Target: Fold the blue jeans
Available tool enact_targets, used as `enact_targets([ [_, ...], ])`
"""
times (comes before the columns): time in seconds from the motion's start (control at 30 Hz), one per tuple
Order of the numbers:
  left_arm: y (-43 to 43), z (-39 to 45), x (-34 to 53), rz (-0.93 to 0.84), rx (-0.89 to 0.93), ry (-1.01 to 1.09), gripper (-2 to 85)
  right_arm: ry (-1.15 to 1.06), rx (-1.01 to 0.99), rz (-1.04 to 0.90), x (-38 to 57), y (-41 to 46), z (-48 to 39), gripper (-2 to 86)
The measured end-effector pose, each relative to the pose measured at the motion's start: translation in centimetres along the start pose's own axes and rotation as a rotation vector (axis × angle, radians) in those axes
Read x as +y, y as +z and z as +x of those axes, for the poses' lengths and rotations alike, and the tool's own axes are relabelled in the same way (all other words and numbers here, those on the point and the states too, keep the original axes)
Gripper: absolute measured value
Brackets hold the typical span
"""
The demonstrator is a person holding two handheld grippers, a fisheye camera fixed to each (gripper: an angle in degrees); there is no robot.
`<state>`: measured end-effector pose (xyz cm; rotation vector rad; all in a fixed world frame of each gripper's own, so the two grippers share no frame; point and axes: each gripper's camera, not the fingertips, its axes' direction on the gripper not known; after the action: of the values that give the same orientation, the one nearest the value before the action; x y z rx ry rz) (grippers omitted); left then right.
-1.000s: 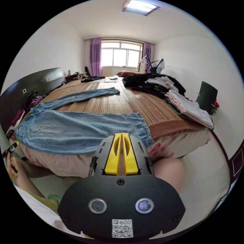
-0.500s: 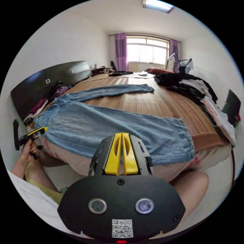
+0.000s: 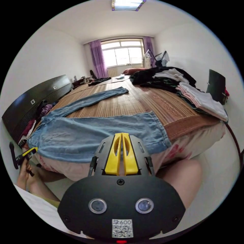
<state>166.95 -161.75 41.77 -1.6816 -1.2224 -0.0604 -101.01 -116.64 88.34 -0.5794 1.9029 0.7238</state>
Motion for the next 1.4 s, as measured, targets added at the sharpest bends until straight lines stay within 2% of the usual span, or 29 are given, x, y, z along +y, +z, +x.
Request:
enact_targets([
  [0.13, 0.0, -1.7, -0.1, 0.019, -0.011, -0.027, 0.3, -0.101, -0.157, -0.068, -2.8, 2.6, -4.5, -0.9],
  [0.3, 0.4, -3.0, 0.3, 0.049, 0.009, -0.054, 0.2, -0.109, -0.314, -0.102, -5.8, 4.4, -7.3, -0.9],
  [0.43, 1.7, -1.2, -3.5, 0.13, 0.112, 0.062, 0.2, -0.227, -0.416, -0.139, -9.3, 7.1, -12.3, -0.9],
  [0.5, 3.7, 0.5, -7.0, 0.054, 0.201, 0.152, 0.2, -0.292, -0.412, -0.183, -10.4, 8.8, -14.9, -0.9],
  [0.57, 8.8, 2.4, -11.4, -0.2, 0.337, 0.2, 0.2, -0.385, -0.377, -0.258, -10.8, 10.4, -17.7, -0.9],
  [0.63, 12.0, 3.5, -12.1, -0.274, 0.313, 0.24, 0.1, -0.429, -0.295, -0.291, -10.6, 11.7, -18.5, -0.9],
  [0.7, 13.1, 3.5, -11.4, -0.228, 0.287, 0.252, 0.1, -0.411, -0.264, -0.355, -10.4, 13.1, -17.3, -0.9],
  [0.8, 13.6, 1.7, -9.4, -0.165, 0.323, 0.197, 0.2, -0.239, -0.274, -0.378, -10.7, 13.6, -11.6, -0.8],
  [0.87, 14.4, -0.2, -8.0, -0.12, 0.381, 0.137, 0.2, -0.134, -0.38, -0.35, -11.2, 12.9, -6.5, -0.8],
  [0.93, 14.9, -1.0, -7.4, -0.106, 0.402, 0.115, 0.2, -0.037, -0.385, -0.358, -11.7, 12.5, -3.1, -0.8],
  [1.07, 15.6, -1.0, -6.7, -0.107, 0.35, 0.146, 0.1, -0.083, -0.16, -0.335, -12.1, 10.6, 1.1, -0.8],
  [1.3, 16.8, -1.9, -5.1, -0.12, 0.331, 0.159, 0.1, -0.015, -0.149, -0.306, -12.1, 9.0, 6.2, -0.9],
  [1.4, 17.5, -2.6, -4.4, -0.137, 0.345, 0.153, 0.2, -0.004, -0.057, -0.291, -11.8, 8.4, 7.3, -0.9],
])
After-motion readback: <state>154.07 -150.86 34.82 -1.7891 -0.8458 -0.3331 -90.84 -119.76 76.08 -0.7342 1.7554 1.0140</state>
